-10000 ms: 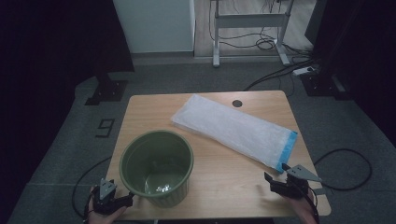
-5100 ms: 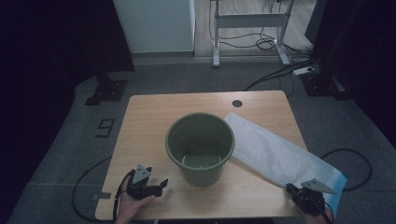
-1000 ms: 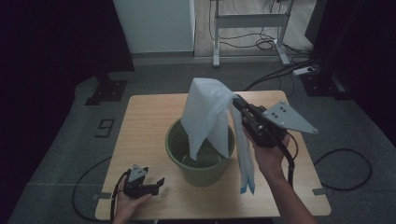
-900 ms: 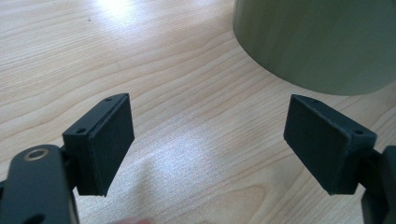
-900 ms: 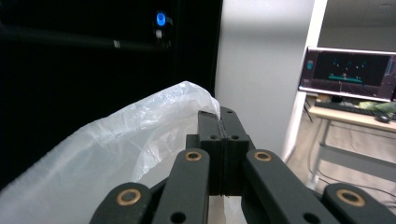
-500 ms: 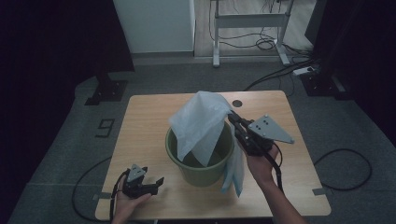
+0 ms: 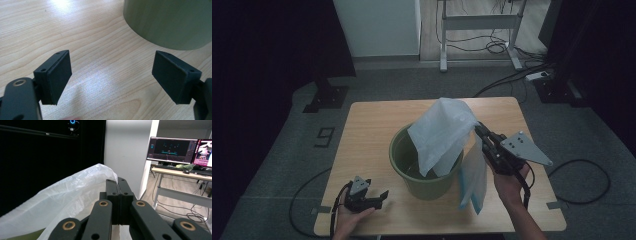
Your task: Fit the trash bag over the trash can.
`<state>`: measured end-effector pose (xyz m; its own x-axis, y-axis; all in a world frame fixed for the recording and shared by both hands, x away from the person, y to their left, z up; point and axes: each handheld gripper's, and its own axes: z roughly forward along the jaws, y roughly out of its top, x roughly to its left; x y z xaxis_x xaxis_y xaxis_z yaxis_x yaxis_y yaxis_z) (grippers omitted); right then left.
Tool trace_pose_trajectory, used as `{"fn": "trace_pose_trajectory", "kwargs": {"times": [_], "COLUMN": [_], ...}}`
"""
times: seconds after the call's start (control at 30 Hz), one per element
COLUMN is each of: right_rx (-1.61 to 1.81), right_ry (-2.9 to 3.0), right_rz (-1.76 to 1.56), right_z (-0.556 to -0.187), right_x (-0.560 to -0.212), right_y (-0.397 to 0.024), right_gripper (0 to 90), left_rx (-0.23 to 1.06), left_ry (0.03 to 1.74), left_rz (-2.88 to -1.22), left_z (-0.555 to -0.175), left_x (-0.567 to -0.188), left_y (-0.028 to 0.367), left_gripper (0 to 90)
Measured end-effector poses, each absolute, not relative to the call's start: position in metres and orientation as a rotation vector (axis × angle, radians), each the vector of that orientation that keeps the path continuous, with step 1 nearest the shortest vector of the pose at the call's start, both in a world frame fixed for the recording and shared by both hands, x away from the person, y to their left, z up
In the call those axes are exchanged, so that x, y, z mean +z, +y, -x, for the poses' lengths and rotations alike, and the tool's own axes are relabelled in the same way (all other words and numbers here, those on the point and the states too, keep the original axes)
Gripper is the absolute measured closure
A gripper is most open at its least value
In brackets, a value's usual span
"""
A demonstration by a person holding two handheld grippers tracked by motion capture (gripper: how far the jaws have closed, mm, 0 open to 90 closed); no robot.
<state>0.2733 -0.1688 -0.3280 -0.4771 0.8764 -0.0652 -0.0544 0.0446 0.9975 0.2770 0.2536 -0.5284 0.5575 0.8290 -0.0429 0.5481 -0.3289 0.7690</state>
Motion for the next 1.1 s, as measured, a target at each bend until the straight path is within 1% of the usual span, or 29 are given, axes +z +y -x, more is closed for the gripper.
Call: {"fn": "trace_pose_trajectory", "kwargs": {"times": [0.17,0.3,0.57,0.7,0.77,0.8,0.83,0.9,0.93,1.03,1.1], "right_rx": [1.540,1.512,1.475,1.481,1.482,1.499,1.522,1.562,1.571,1.580,1.566], "right_ry": [1.574,1.640,1.803,1.857,1.874,1.888,1.903,1.906,1.885,1.825,1.795], "right_rz": [-0.849,-0.805,-0.778,-0.794,-0.795,-0.802,-0.805,-0.809,-0.818,-0.860,-0.893], "right_z": [-0.274,-0.275,-0.280,-0.278,-0.276,-0.275,-0.274,-0.269,-0.265,-0.250,-0.241], "right_x": [-0.328,-0.337,-0.377,-0.395,-0.401,-0.403,-0.405,-0.404,-0.403,-0.401,-0.403], "right_y": [-0.165,-0.145,-0.106,-0.099,-0.098,-0.099,-0.100,-0.104,-0.107,-0.123,-0.133], "right_gripper": [88.8,88.8,88.6,88.2,85.9,83.1,77.7,59.2,51.6,38.2,32.7], "left_rx": [0.466,0.467,0.473,0.472,0.472,0.473,0.473,0.473,0.473,0.471,0.472], "left_ry": [1.104,1.103,1.111,1.113,1.112,1.112,1.112,1.111,1.111,1.113,1.111], "left_rz": [-2.026,-2.025,-2.014,-2.016,-2.020,-2.020,-2.021,-2.022,-2.023,-2.024,-2.028], "left_z": [-0.277,-0.277,-0.277,-0.277,-0.277,-0.276,-0.276,-0.276,-0.276,-0.276,-0.276], "left_x": [-0.528,-0.528,-0.528,-0.528,-0.528,-0.528,-0.528,-0.528,-0.528,-0.529,-0.530], "left_y": [0.253,0.254,0.257,0.257,0.256,0.256,0.256,0.255,0.255,0.255,0.254], "left_gripper": [15.9,15.8,15.9,15.9,15.9,15.9,15.9,15.9,15.9,15.9,15.9]}}
